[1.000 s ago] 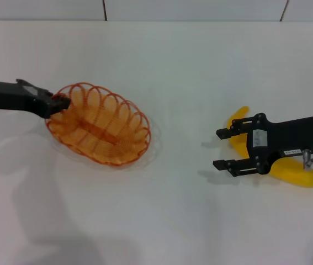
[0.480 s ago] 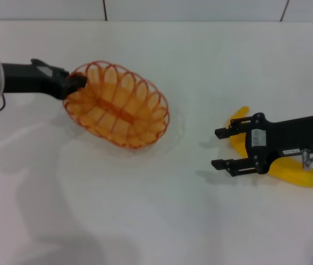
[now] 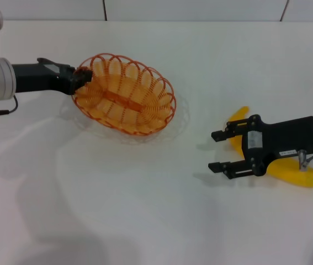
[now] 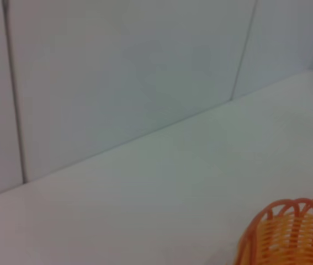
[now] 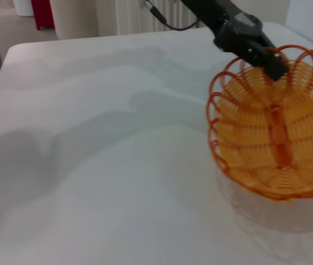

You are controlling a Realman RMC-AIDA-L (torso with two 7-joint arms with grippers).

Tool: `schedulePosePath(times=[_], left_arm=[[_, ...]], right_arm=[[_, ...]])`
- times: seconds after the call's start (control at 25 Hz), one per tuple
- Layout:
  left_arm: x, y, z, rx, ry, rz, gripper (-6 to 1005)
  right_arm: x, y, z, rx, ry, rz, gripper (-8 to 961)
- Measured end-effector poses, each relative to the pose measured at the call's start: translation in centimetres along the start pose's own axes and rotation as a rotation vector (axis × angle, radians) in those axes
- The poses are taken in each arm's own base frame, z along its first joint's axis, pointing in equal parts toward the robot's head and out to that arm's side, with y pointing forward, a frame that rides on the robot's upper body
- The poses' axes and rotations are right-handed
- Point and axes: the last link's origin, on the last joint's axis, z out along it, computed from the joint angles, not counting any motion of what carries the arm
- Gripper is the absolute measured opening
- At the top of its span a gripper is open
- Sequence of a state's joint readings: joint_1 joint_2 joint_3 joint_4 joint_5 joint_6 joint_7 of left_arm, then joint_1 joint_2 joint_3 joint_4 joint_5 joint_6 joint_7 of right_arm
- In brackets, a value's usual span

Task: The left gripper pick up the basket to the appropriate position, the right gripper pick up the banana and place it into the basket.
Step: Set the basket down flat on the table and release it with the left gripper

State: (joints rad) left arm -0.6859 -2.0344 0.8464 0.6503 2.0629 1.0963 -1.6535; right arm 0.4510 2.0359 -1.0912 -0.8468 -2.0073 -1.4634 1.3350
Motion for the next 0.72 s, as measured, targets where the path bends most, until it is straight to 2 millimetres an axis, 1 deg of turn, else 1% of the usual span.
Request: schedulePosePath(times=[0.24, 0.36, 0.52, 0.72], left_arm=[[-0.5, 0.1, 0.3, 0.006, 0.022, -0.034, 80], [-0.9, 0.3, 0.5, -0.002, 0.049, -0.045, 80], [-1.1, 0.2, 0.5, 0.006, 0.066, -0.062, 79], [-1.9, 0.3, 0.7, 0.019, 0.082, -0.102, 79]], right_arm=[[-0.1, 0.4, 0.6, -0.027, 0.020, -0.003, 702], [-0.1, 0.4, 0.7, -0.030, 0.022, -0.005, 703], [-0.1, 0.4, 0.7, -0.031, 0.023, -0.006, 703], [-0.3, 0.4, 0.7, -0.034, 0.021, -0.009, 703]])
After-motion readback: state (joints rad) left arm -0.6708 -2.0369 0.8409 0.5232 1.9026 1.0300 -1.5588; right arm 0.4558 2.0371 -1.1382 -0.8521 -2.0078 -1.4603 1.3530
